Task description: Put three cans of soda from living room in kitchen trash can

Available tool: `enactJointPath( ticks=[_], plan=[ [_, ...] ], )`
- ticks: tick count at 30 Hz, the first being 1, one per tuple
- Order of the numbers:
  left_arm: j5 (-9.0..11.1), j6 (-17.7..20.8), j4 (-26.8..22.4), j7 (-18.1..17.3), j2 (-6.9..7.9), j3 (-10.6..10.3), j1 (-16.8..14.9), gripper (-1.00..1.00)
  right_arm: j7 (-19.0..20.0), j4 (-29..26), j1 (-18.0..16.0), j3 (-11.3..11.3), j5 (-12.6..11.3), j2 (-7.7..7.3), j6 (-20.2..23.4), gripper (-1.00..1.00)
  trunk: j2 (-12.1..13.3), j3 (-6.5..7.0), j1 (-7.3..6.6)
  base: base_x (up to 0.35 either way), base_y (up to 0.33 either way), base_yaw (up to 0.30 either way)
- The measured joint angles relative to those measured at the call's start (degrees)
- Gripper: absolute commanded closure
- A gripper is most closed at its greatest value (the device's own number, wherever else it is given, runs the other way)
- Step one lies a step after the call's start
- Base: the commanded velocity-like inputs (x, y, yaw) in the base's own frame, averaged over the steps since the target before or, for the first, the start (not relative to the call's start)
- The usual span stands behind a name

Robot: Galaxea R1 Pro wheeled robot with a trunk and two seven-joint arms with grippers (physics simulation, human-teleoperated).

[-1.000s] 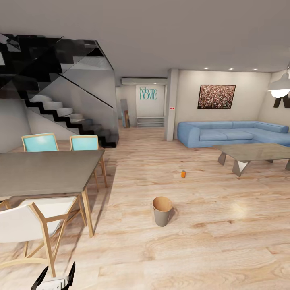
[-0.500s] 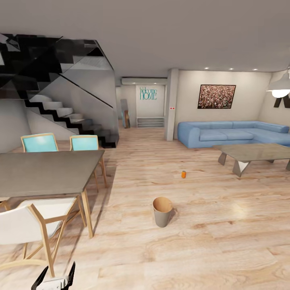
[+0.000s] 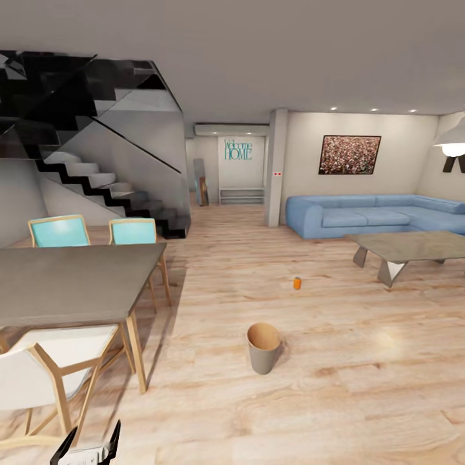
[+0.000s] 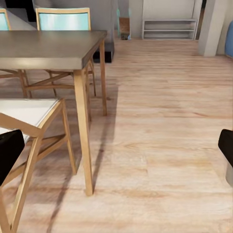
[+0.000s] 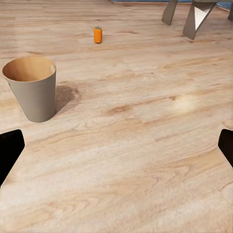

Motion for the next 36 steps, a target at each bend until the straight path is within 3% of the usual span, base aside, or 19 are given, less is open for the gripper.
enactJointPath(
  ticks=[15, 36],
  plan=[
    [0.0, 0.0, 0.0, 0.0, 0.00, 0.0, 0.0, -1.00, 0.0, 0.1, 0.0, 0.0, 0.0, -0.02, 0.0, -1.00, 0.0, 0.00, 0.00, 0.174, 0.002, 0.000],
    [0.1, -0.1, -0.1, 0.0, 0.00, 0.0, 0.0, -1.00, 0.0, 0.2, 0.0, 0.1, 0.0, -0.08, 0.0, -1.00, 0.0, 0.00, 0.00, 0.020, 0.000, 0.000]
  ],
)
